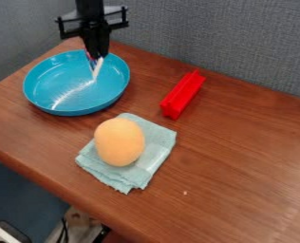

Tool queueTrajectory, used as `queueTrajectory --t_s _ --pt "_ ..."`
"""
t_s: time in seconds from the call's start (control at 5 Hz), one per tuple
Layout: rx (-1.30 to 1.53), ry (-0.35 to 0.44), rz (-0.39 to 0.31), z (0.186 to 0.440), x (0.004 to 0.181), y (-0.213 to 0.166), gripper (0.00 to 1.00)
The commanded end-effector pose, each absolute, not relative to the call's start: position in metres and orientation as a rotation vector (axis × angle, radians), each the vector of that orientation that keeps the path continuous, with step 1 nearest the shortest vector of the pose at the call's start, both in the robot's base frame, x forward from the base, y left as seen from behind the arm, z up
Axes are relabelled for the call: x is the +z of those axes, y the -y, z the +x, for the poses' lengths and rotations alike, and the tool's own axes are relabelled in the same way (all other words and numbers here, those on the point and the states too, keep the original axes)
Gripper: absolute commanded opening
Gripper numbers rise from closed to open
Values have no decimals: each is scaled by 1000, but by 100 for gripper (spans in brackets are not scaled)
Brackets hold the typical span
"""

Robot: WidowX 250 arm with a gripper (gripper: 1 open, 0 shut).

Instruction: Put the toothpaste on the blue plate

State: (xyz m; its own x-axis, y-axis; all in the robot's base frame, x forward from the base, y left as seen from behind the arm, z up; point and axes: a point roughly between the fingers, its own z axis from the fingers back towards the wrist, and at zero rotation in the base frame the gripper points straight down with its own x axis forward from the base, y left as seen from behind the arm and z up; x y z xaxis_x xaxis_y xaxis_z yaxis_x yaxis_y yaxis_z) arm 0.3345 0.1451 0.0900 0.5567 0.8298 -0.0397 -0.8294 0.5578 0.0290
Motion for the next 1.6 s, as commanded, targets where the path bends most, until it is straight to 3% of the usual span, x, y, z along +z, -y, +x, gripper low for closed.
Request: queueTrajectory --t_s 0.0,0.2,0.4,0.6,0.8,1.0,1.2,1.4 --pt "997 -3 28 338 92 -161 0" --pt "992 5 17 339 88 -165 0" --pt "998 7 19 341 86 -169 100" --pt "999 7 25 342 82 -171 100" --pt "1008 7 35 344 77 -174 0" --pt "1014 13 34 345 76 -177 0" --pt "1008 17 43 343 76 -177 100" --pt "997 18 49 343 75 -177 100"
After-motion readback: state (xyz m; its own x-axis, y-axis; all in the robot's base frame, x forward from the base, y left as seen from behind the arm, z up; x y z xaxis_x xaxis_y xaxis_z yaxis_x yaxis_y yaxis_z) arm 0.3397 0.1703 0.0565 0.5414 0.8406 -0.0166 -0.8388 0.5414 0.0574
